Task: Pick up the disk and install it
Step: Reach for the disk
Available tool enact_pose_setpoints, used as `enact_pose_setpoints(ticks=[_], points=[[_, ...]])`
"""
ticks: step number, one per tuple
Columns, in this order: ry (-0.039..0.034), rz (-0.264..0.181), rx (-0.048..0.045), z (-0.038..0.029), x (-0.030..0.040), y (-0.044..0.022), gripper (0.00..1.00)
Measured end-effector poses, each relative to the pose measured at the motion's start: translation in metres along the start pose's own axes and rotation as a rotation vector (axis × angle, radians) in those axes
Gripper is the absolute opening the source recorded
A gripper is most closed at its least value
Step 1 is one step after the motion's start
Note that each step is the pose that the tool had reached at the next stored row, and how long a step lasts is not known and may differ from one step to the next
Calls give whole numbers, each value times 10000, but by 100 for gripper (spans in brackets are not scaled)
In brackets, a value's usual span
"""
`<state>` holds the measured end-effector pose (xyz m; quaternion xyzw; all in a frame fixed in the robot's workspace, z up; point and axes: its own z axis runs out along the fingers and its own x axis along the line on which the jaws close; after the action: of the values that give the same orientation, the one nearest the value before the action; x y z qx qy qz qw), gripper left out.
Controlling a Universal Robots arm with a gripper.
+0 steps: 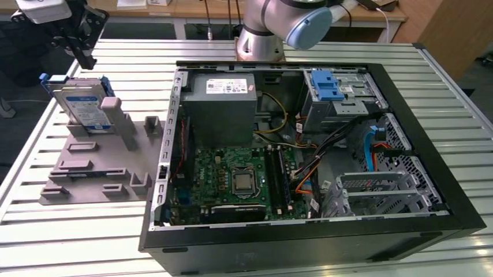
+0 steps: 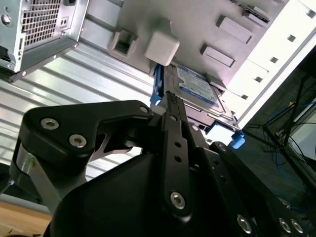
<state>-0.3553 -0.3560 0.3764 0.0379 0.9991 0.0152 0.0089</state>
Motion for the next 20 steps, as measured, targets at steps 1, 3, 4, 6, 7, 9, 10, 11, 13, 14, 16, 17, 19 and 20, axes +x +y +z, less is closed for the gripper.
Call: enact_pose_setpoints(ticks=[1,3,4,6,7,9,10,11,13,14,16,17,19,20], points=[[0,1,13,4,25,15,11],[23,2,26,10,61,49,11],[26,2,26,11,67,56,11],[27,1,26,11,68,57,11],[27,0,26,11,68,57,11],[26,1,26,11,68,58,11],[27,3,26,11,72,60,11],[27,3,26,11,79,62,11],[30,1,29,18,133,74,11],[32,1,30,20,152,77,11],[36,2,32,23,194,83,11],[36,2,33,24,218,87,11],[38,2,35,28,263,96,11],[39,1,36,30,281,101,11]])
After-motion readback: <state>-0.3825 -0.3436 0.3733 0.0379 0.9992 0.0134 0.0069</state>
